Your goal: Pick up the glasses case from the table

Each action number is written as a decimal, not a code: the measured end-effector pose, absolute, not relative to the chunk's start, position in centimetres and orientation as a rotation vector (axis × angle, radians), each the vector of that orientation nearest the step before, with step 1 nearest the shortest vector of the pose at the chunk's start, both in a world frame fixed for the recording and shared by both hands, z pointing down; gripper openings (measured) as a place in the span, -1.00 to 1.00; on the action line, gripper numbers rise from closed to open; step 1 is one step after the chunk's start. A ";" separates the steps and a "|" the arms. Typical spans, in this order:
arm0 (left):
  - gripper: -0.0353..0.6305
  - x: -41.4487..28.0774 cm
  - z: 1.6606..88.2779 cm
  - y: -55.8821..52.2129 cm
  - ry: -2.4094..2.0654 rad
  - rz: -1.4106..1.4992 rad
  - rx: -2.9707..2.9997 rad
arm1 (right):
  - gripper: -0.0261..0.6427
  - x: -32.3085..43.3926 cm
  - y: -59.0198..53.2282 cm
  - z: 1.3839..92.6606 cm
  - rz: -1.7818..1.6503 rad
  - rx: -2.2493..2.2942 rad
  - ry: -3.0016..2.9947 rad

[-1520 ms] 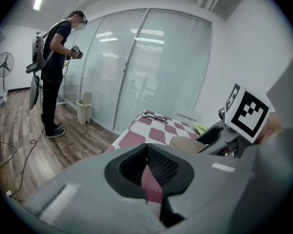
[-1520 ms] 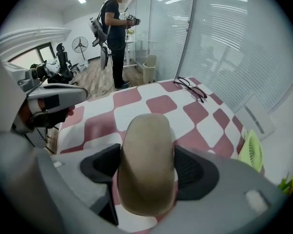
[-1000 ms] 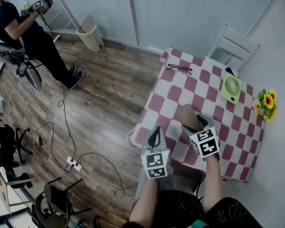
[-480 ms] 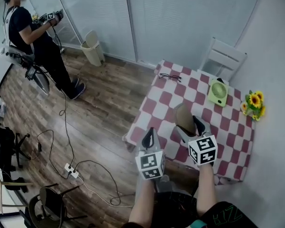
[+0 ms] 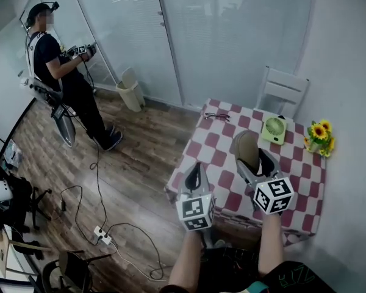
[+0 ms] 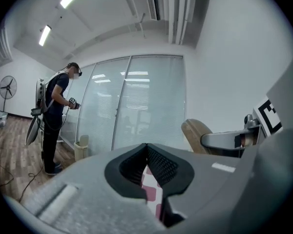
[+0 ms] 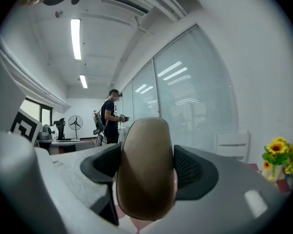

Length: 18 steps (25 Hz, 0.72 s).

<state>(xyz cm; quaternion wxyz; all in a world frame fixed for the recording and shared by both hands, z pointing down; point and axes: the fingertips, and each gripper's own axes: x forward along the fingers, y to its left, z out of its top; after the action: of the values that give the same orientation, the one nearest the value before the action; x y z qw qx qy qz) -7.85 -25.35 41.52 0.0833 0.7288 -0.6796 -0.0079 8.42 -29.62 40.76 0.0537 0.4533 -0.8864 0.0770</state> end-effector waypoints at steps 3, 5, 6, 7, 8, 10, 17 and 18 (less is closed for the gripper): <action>-0.86 -7.7 39.1 -25.4 -2.059 -0.053 2.214 | 0.10 9.6 -29.4 38.3 0.180 1.423 -2.739; -0.86 -7.2 37.9 -25.5 -2.069 -0.067 2.241 | 0.10 10.5 -29.5 37.0 0.151 1.449 -2.762; -0.86 -6.9 37.5 -25.6 -2.070 -0.069 2.252 | 0.10 10.9 -29.5 36.5 0.143 1.458 -2.774; -0.86 -6.6 37.2 -25.6 -2.070 -0.069 2.265 | 0.10 11.2 -29.5 36.2 0.136 1.463 -2.786; -0.86 -6.3 37.0 -25.7 -2.070 -0.068 2.276 | 0.10 11.4 -29.5 36.0 0.129 1.464 -2.797; -0.86 -6.0 36.5 -25.9 -2.073 -0.068 2.294 | 0.10 11.6 -29.6 35.7 0.113 1.457 -2.812; -0.86 -5.6 35.9 -26.5 -2.085 -0.076 2.306 | 0.10 12.2 -29.9 35.3 0.062 1.444 -2.818; -0.86 -5.5 35.9 -26.7 -2.085 -0.078 2.306 | 0.10 12.3 -30.1 35.3 0.058 1.445 -2.815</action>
<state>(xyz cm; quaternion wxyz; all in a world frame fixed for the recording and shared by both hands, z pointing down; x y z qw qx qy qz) -5.51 -26.71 35.94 0.0157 0.7415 -0.6703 -0.0251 12.33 -30.07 35.32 -0.0118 0.4565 -0.8895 0.0183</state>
